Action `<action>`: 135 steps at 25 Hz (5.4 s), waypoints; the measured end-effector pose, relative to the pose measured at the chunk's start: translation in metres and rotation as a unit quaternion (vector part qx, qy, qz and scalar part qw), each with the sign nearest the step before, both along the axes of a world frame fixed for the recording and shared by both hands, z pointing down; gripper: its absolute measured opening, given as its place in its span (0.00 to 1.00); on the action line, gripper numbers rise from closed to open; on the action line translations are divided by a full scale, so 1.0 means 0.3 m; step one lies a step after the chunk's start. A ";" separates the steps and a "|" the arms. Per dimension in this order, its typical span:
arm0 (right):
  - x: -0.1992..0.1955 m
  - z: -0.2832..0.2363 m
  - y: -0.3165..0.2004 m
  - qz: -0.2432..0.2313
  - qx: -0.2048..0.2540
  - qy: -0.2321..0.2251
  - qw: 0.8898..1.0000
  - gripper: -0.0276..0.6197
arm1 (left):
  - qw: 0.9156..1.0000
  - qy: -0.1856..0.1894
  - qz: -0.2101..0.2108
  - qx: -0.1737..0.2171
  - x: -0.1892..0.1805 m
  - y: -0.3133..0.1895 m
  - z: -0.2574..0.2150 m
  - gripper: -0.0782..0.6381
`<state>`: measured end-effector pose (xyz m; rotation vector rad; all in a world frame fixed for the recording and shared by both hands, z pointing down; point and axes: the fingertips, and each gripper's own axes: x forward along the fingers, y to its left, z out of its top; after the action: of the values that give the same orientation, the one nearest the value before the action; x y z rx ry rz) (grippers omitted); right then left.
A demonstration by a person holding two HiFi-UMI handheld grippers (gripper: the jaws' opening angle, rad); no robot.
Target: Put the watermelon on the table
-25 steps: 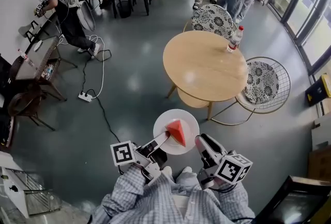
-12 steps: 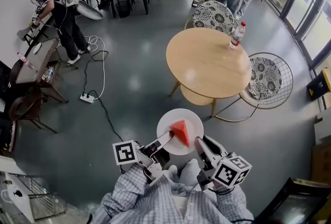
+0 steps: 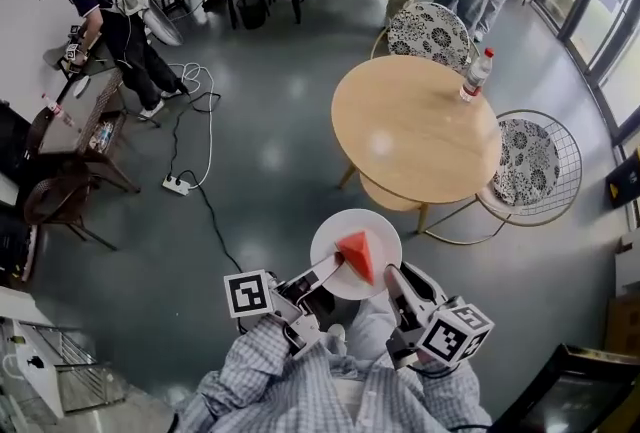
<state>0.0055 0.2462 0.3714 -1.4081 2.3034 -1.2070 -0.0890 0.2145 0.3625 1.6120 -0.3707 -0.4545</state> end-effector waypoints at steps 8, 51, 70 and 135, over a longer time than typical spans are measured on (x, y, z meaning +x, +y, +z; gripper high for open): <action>0.090 0.021 -0.225 -0.030 -0.005 -0.021 0.999 0.19 | 1.000 -0.002 -0.028 -0.010 0.082 -0.197 0.029 0.15; 0.194 0.507 -0.961 0.011 -0.241 -0.069 0.968 0.09 | 0.975 -0.178 -0.038 -0.128 0.152 -0.861 0.594 0.21; 0.258 0.616 -1.091 0.061 -0.260 -0.072 0.961 0.09 | 0.969 -0.190 -0.009 -0.156 0.210 -0.898 0.672 0.26; -0.084 0.615 -0.788 -0.402 0.105 0.624 0.662 0.08 | 0.974 -0.168 -0.004 -0.153 0.219 -0.896 0.652 0.33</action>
<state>-0.0197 0.0099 0.5558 -1.2446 4.0745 0.3600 -0.0235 -0.0542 0.5579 1.3833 -0.6695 -0.1175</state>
